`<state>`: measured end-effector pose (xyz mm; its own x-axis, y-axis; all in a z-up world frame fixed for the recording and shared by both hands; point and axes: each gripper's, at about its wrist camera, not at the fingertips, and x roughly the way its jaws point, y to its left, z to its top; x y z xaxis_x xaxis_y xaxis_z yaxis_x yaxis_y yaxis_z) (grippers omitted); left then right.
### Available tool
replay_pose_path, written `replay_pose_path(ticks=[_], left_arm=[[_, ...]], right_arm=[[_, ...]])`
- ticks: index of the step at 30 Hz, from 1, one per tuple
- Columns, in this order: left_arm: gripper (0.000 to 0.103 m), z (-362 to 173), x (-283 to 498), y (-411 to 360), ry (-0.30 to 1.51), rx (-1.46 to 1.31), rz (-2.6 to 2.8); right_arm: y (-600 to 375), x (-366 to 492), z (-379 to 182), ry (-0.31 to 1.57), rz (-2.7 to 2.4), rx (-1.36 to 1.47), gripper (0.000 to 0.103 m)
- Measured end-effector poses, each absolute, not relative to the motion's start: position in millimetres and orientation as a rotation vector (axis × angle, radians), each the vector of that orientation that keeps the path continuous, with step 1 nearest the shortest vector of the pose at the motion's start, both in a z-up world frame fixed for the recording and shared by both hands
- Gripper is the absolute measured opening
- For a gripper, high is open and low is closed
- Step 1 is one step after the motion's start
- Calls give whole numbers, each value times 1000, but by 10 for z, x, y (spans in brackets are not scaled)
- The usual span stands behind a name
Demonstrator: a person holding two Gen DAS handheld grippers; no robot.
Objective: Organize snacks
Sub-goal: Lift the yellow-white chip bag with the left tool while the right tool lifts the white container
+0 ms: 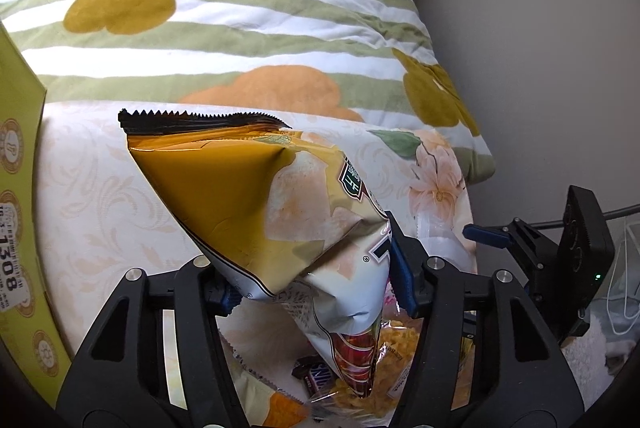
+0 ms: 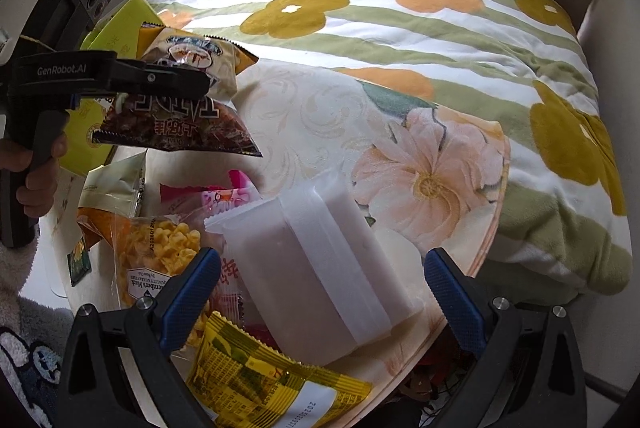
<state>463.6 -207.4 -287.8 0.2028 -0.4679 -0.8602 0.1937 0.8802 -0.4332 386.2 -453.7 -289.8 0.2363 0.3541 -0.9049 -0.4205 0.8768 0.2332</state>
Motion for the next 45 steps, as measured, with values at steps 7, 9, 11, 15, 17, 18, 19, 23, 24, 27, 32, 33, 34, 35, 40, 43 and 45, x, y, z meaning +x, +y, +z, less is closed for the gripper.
replay_pose_path(ticks=[7,9,11,15,17,18,19,23,24,27,32,33,34,35,40,43,45], left_arm=[[55,-2785,4588,-2023,1273,-259,-463],[55,-2745,4565,-2006,1266,-261,-465],[55,-2701,4541,-1986,1258,-259,-463],[55,-2618,4498,-1952,1244,-262,-458],[55,-2559,4465,-1928,1233,-263,-455],[55,-2533,4459,-1916,1226,-265,-453],[55,-2496,4441,-1899,1217,-266,-450],[55,-2345,4355,-1821,1182,-275,-443],[55,-2301,4331,-1798,1172,-279,-440],[55,-2129,4236,-1696,1132,-289,-430],[55,-1765,4075,-1451,1056,-308,-389],[55,-1686,4043,-1388,1040,-311,-380],[55,-1606,4011,-1317,1023,-315,-371],[55,-1525,3980,-1236,1005,-319,-362],[55,-1209,3863,-801,932,-337,-312],[55,-1067,3802,-495,897,-338,-284],[55,-993,3769,-260,880,-342,-268]], right_arm=[[-4522,3916,-3058,1240,613,-56,87],[-4566,3904,-3049,1217,619,-39,78],[-4584,3907,-3038,1210,626,-27,73],[-4591,3875,-3008,1187,610,-22,71],[-4605,3863,-2960,1165,604,0,70],[-4619,3850,-2925,1155,602,12,70],[-4622,3836,-2891,1147,601,20,70],[-4597,3864,-2714,1105,585,49,69],[-4588,3870,-2667,1095,584,56,69],[-4544,3883,-2477,1066,583,93,69],[-4391,3909,-2142,1029,591,136,69],[-4328,3920,-2046,1018,593,135,69],[-4284,3922,-1987,1012,597,136,69],[-4224,3938,-1914,1003,601,136,69],[-3823,3978,-1542,960,614,111,69],[-3508,3994,-1356,925,635,94,69],[-3296,4003,-1278,904,639,89,69]])
